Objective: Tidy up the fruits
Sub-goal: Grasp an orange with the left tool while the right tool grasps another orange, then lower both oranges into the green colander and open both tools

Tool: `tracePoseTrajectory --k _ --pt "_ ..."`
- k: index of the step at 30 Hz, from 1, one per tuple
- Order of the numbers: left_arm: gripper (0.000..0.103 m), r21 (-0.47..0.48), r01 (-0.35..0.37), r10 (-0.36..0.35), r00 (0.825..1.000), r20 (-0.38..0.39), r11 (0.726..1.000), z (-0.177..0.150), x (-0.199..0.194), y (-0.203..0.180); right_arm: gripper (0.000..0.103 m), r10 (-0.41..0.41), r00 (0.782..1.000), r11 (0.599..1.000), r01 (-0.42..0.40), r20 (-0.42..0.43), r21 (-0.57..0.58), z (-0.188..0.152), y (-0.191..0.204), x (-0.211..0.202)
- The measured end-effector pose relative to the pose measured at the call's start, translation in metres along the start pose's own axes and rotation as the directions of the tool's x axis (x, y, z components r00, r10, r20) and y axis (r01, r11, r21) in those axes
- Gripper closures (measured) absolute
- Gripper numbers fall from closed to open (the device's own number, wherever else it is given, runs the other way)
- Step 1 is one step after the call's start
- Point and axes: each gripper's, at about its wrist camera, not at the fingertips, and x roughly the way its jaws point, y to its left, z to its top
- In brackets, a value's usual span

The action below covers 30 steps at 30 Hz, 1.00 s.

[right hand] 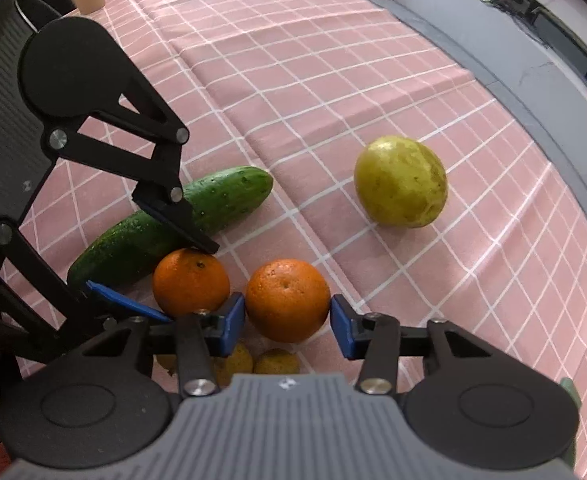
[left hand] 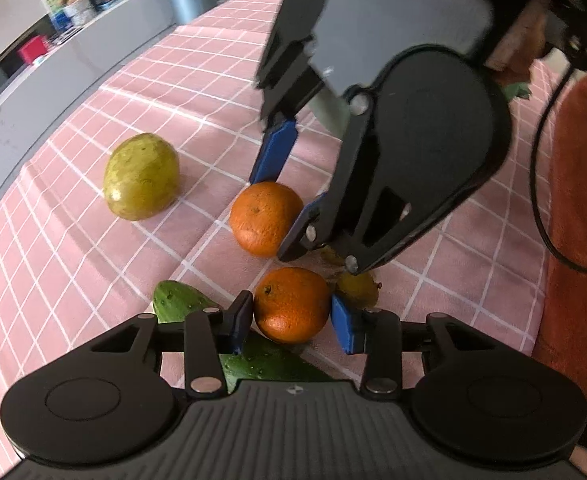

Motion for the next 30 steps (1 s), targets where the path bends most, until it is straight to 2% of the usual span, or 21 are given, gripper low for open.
tracePoseTrajectory --k 4,9,13,15,17,21,25,30 --pt "0.056 -0.080 -0.049 0.051 0.998 0.030 0.996 -0.001 -0.010 -0.003 0.060 -0.039 0.998 0.999 0.037 0.051 0.037 -0.003 0.002 -0.019" --pt "0.056 -0.236 -0.100 0.125 0.988 0.094 0.967 0.000 -0.034 -0.011 0.060 -0.118 0.987 0.987 0.104 0.111 0.127 -0.013 0.007 -0.049" --pt "0.056 -0.393 -0.105 0.174 0.974 0.143 0.913 -0.002 -0.056 -0.013 0.060 -0.170 0.971 0.966 0.131 0.167 0.221 -0.027 0.015 -0.079" --pt "0.056 -0.475 -0.076 0.180 0.967 0.179 0.877 -0.005 -0.069 -0.013 0.060 -0.201 0.960 0.949 0.142 0.196 0.280 -0.037 0.018 -0.095" --pt "0.056 -0.517 -0.038 0.177 0.958 0.224 0.855 -0.007 -0.081 -0.017 0.060 -0.229 0.947 0.928 0.143 0.225 0.345 -0.048 0.022 -0.112" --pt "0.056 -0.539 0.000 0.179 0.943 0.279 0.843 -0.001 -0.099 -0.031 0.060 -0.279 0.924 0.876 0.132 0.263 0.464 -0.075 0.026 -0.139" --pt "0.056 -0.531 0.028 0.163 0.937 0.309 0.847 0.016 -0.105 -0.041 0.060 -0.328 0.905 0.821 0.132 0.270 0.555 -0.105 0.029 -0.160" --pt "0.056 -0.525 0.113 0.100 0.928 0.360 0.844 0.038 -0.100 -0.042 0.060 -0.366 0.898 0.777 0.150 0.245 0.612 -0.137 0.023 -0.171"
